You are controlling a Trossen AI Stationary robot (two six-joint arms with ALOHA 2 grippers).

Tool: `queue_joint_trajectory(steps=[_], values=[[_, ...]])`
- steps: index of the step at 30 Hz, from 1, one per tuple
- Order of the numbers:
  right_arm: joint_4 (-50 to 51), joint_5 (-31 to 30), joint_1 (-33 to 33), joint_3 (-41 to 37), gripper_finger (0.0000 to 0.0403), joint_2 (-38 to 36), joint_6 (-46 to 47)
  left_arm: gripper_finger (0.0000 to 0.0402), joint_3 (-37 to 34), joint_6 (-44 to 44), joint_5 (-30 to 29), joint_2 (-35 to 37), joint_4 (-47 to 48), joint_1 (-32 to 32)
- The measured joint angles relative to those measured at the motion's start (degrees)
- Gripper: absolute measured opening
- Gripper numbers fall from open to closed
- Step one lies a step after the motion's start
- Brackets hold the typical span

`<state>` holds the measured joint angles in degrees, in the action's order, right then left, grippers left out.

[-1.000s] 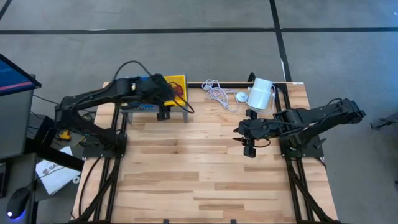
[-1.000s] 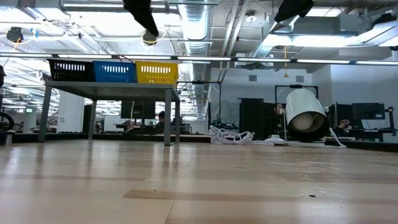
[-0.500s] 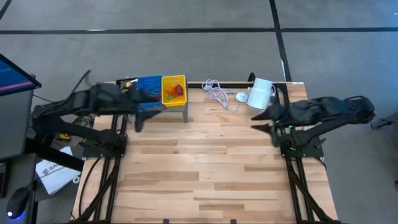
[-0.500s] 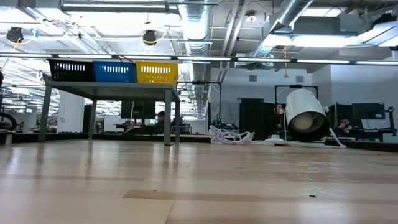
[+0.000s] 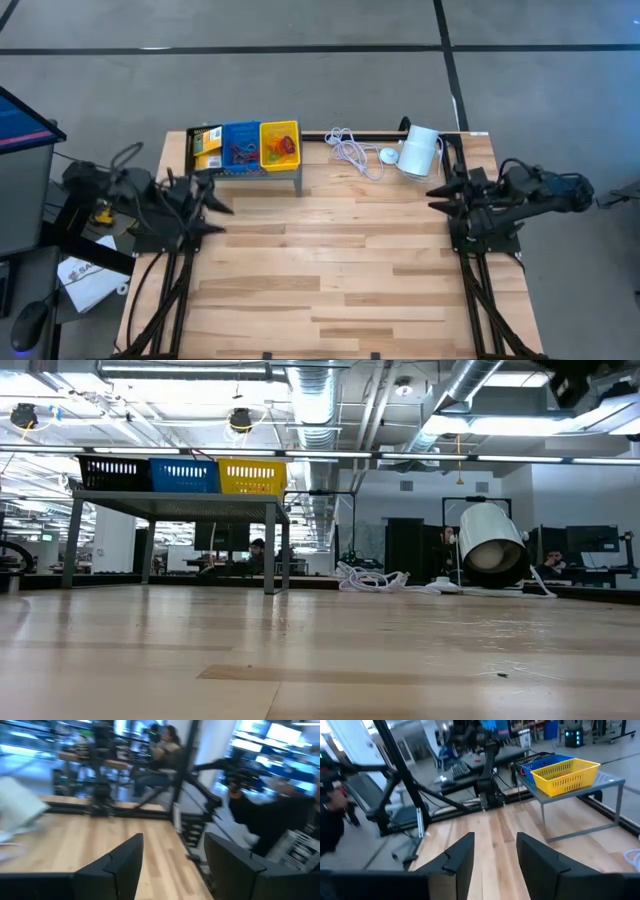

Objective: Pick & Place Office Desk Supplies
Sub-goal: Return to Home Position

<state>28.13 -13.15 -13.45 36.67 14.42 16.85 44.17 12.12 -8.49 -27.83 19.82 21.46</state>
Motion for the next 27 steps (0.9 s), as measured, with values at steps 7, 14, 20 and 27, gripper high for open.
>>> queue_joint_trajectory(steps=[7, 14, 20, 27], values=[[-8.9, 2.6, 0.0, -12.3, 0.0143, -7.4, 4.0, 0.0197, -9.5, -4.3, -0.3, 0.4, -11.5, 8.5], [-16.4, 2.8, 0.0, -21.4, 0.0143, -8.6, 5.2, 0.0178, -17.6, -7.0, -5.4, 0.4, -20.1, 12.7], [-19.1, 2.8, 0.0, -24.5, 0.0143, -8.6, 5.3, 0.0158, -25.4, -7.7, -6.5, 0.4, -29.8, 13.5], [-19.6, 3.3, 0.0, -25.8, 0.0143, -8.6, 3.7, 0.0140, -32.4, -8.9, -6.5, 0.5, -38.1, 13.5]])
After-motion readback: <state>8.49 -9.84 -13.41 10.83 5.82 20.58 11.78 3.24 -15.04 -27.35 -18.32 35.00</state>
